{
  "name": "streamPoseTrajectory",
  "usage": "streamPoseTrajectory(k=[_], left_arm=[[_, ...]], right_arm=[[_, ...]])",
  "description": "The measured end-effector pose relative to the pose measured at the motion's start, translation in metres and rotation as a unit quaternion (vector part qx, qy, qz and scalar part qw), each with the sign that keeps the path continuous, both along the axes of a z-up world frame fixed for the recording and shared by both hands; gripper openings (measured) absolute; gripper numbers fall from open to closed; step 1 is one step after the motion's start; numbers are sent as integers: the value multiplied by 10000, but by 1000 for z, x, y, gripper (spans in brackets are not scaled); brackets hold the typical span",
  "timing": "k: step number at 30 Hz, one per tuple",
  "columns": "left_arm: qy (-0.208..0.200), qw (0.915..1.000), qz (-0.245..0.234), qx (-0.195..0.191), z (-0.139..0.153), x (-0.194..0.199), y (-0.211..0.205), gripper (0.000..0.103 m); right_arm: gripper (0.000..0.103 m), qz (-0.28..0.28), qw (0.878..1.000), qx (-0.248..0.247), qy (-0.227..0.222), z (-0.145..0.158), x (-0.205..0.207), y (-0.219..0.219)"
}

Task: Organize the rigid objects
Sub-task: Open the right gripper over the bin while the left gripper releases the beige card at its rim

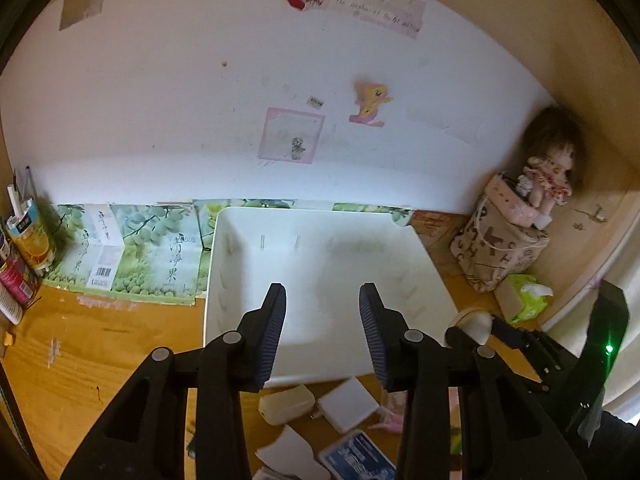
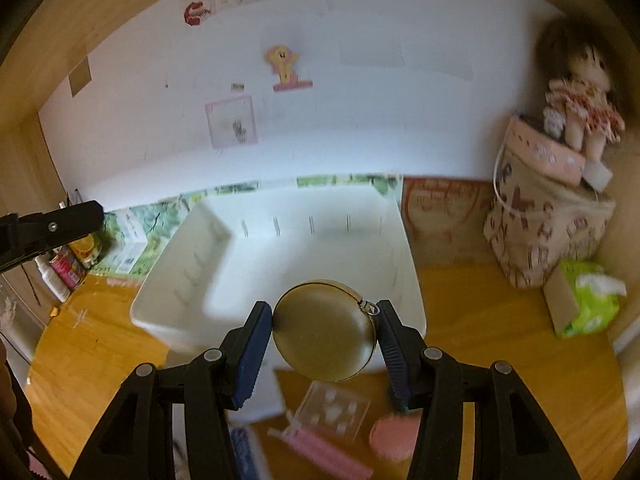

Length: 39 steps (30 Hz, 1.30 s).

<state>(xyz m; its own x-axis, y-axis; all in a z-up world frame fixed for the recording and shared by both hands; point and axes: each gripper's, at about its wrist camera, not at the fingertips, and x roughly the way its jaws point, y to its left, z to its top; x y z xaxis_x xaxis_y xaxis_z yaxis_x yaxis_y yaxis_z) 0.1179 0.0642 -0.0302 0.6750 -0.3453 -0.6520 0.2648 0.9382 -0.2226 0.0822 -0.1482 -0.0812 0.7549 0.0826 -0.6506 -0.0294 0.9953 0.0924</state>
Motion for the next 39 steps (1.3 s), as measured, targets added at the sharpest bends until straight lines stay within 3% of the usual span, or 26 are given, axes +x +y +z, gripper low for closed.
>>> streamPoseTrajectory(k=[9, 11, 13, 18, 21, 29, 35, 39], left_arm=[[265, 9995, 126, 121, -22, 36, -7, 43], [327, 9992, 132, 165, -27, 41, -8, 50], [341, 9990, 166, 217, -30, 43, -9, 65], [238, 9984, 369, 366, -30, 45, -8, 76], [95, 9979, 458, 452, -26, 43, -6, 76], [-221, 9976, 386, 530, -1, 18, -6, 76], [-643, 9960, 433, 440, 29, -18, 2, 77], [-947, 9934, 493, 424, 47, -43, 9, 83]], right_arm=[[55, 336, 9992, -197, -100, -27, 31, 5], [59, 466, 9987, -221, -48, -33, 35, 10], [66, 562, 9982, -201, -25, -36, 38, 14], [71, 740, 9971, -179, 53, -42, 42, 22], [71, 804, 9966, -164, 30, -40, 40, 24], [71, 681, 9971, -198, -290, -14, 16, 22], [77, 524, 9959, -201, -704, 17, -17, 19], [80, 414, 9940, -239, -988, 36, -42, 18]])
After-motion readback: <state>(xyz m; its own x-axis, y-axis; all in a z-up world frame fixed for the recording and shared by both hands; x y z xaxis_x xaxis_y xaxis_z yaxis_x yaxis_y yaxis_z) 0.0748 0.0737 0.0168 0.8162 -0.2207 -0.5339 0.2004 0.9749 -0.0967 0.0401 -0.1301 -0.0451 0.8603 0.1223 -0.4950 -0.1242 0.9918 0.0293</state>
